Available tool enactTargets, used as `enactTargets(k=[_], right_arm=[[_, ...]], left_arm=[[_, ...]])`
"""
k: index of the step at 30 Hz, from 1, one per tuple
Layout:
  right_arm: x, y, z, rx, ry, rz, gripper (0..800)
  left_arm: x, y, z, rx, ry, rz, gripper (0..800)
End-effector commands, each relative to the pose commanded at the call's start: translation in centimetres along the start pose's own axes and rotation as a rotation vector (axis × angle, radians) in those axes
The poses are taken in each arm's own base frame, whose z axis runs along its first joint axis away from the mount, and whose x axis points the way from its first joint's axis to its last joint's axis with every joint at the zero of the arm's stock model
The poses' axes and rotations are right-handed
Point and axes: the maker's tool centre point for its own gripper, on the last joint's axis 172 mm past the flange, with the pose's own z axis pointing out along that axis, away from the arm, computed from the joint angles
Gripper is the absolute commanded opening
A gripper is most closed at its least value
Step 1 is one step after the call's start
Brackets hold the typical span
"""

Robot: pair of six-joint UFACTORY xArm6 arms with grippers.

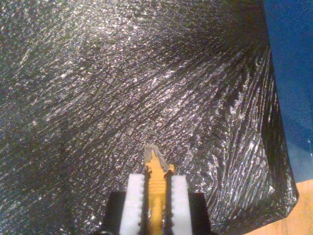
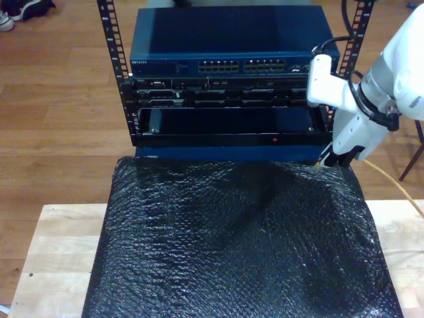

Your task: Grab the cable and plug it in

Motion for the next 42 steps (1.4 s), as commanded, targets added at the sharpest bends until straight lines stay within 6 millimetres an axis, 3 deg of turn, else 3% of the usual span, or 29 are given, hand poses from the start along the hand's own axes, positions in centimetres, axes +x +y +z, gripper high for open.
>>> enactTargets(k=[15, 18, 27, 32, 35, 42], right_arm=[[0.1, 0.5, -0.1, -0.021, 0.004, 0.002, 0], [0.8, 0.7, 0.2, -0.045, 0.011, -0.015, 0], [4.0, 2.1, 0.5, -0.153, 0.044, -0.071, 0], [6.6, 1.4, 2.9, -0.243, 0.07, -0.146, 0], [7.3, 1.4, 3.5, -0.318, 0.081, -0.18, 0], [8.4, 3.2, 1.8, -0.412, 0.104, -0.199, 0]], left_arm=[[-2.6, -0.3, 3.4, 0.066, -0.095, 0.015, 800], [-3.5, -0.8, 5.1, 0.073, -0.135, 0.016, 800], [-4.2, -0.7, 5.1, 0.086, -0.16, 0.004, 800], [-4.2, -0.7, 5.1, 0.086, -0.16, 0.004, 800], [-4.2, -0.7, 5.1, 0.086, -0.16, 0.004, 800], [-4.2, -0.7, 5.1, 0.086, -0.16, 0.004, 800]])
